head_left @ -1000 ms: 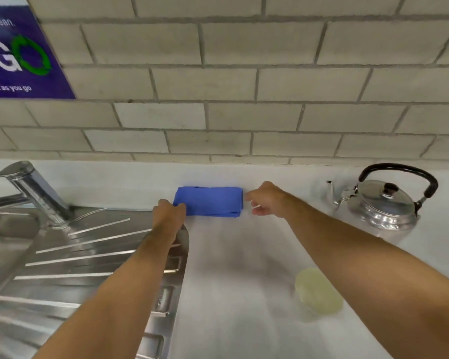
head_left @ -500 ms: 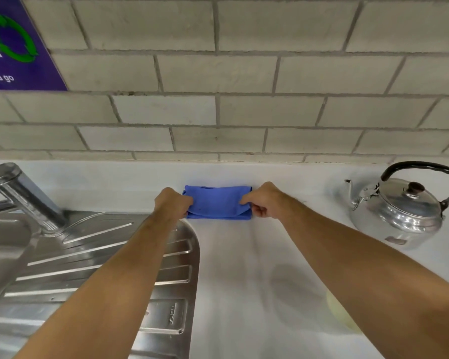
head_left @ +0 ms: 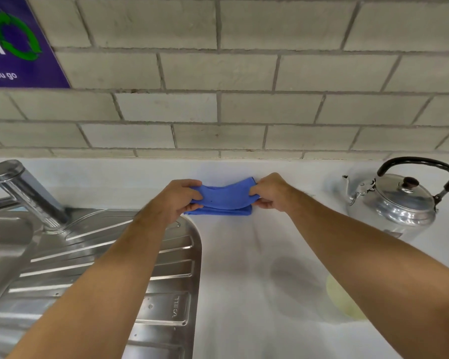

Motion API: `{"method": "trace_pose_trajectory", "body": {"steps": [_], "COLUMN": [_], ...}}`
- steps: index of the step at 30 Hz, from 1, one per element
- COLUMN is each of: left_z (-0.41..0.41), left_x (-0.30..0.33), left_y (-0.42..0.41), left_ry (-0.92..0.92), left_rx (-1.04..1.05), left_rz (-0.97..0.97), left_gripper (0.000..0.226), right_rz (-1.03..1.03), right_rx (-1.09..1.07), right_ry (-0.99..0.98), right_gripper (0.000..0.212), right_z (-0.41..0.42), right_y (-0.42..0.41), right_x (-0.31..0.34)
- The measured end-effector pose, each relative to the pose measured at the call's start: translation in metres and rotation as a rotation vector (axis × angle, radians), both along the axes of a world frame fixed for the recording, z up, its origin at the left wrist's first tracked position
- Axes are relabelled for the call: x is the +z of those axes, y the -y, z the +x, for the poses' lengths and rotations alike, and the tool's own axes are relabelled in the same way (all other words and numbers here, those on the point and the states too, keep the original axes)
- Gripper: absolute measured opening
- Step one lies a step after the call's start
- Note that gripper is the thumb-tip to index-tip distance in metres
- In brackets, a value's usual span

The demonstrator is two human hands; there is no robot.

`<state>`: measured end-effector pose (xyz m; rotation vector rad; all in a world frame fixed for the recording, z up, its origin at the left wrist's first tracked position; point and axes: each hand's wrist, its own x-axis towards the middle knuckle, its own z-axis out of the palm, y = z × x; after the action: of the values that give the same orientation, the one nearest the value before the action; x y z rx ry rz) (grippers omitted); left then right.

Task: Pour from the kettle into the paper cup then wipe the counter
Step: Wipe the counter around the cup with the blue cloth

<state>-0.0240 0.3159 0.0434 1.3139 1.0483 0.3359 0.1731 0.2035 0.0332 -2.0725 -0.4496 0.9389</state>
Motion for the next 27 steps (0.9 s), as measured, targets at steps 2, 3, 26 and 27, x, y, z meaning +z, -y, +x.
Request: {"method": "trace_pose_trajectory", "body": {"steps": [2, 3, 26, 27], "left_z": [-0.007, -0.011, -0.117, -0.113], "left_x": [0.004, 0.005, -0.03, -0.031], "left_y": [0.011, 0.017, 0.225, 0.227], "left_ry": [0.051, 0.081, -0.67, -0.723], "left_rx": [-0.052, -0.072, -0.36, -0.373], "left_rz": [-0.031, -0.043, 0.495, 0.716], "left_gripper": [0.048, 0.05, 0.038, 0.038], "right_rz": [0.023, 0.026, 0.246, 0.284], "right_rx": [0.038, 0.062, 0.234, 0.164], "right_ry": [0.004, 0.004, 0.751, 0.748], "right_gripper": [0.03, 0.029, 0.025, 0.025], "right_z": [0.001, 0.002, -0.015, -0.011], "right_y": [0.01, 0.017, 0.229, 0.242], "right_x": [0.006, 0.009, 0.035, 0.029]}}
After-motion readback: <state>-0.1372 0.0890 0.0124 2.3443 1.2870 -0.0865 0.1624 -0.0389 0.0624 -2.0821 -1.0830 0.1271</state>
